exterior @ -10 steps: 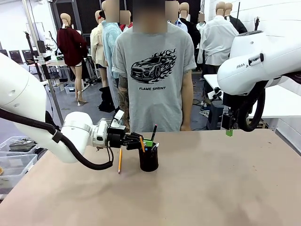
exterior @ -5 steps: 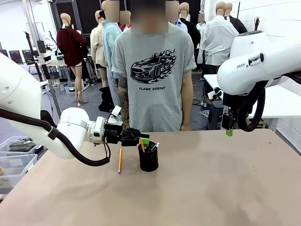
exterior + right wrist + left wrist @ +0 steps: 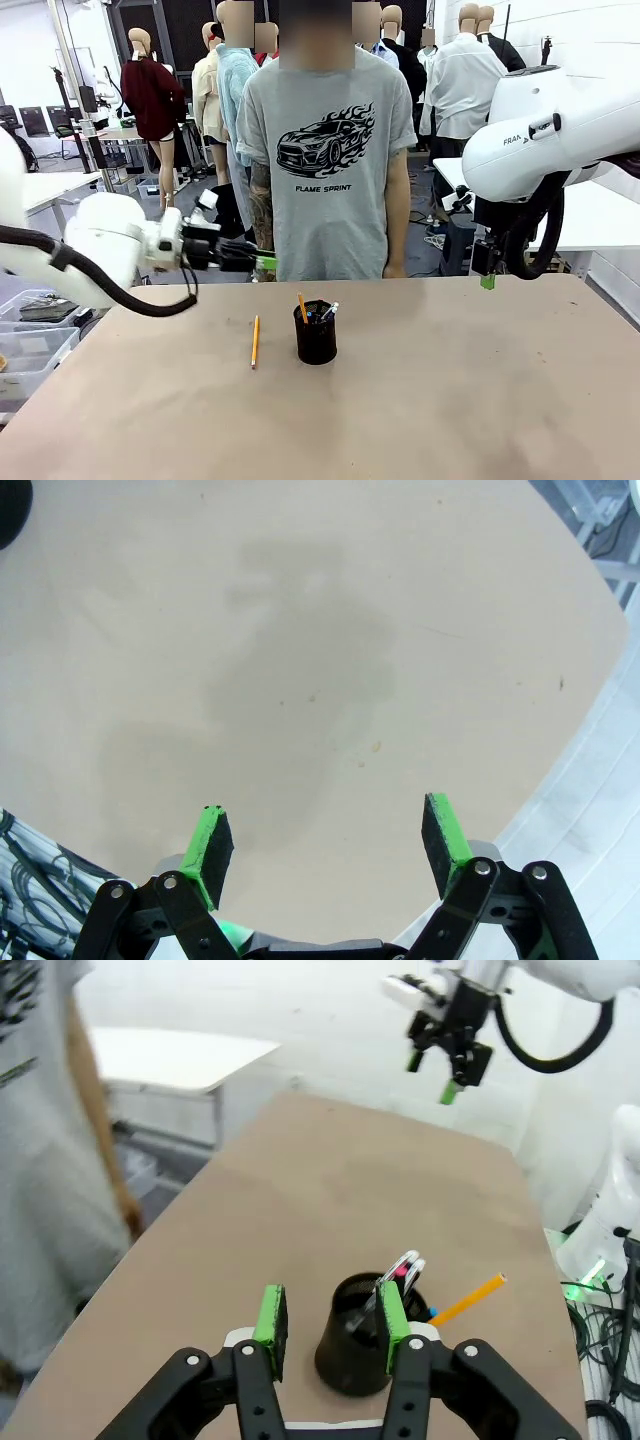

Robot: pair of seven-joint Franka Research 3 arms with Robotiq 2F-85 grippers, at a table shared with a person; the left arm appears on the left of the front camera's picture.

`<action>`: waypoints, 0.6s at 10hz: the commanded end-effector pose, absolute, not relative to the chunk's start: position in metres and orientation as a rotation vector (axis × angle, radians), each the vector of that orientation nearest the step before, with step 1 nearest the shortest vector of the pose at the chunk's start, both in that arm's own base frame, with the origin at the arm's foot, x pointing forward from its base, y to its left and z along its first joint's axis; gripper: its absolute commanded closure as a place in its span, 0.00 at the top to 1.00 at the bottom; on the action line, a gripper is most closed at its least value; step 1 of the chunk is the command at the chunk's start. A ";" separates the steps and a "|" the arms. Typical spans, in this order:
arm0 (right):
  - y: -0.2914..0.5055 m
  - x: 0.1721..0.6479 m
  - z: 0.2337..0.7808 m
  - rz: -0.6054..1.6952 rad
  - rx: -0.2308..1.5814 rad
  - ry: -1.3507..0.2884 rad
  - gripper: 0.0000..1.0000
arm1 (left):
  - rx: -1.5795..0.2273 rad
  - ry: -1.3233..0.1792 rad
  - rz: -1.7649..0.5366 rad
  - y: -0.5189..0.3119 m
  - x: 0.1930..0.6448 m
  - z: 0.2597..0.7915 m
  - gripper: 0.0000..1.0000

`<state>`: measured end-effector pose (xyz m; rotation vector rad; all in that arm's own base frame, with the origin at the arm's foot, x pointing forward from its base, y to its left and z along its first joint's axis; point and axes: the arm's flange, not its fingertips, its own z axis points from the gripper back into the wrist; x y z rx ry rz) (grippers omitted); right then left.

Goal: Place the pens into the pen holder.
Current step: Pick up a writing instrument from the table and place it into the Pen holder.

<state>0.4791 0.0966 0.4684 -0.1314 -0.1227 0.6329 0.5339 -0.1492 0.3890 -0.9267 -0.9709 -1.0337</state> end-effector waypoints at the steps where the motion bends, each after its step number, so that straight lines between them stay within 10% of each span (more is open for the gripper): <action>1: 0.097 0.479 0.468 0.626 -0.134 -0.122 0.94 | -0.869 -0.889 -0.994 -0.131 0.504 0.420 0.48; 6: 0.097 0.479 0.468 0.626 -0.134 -0.122 0.94 | -0.416 -0.611 -0.609 -0.113 0.482 0.451 0.48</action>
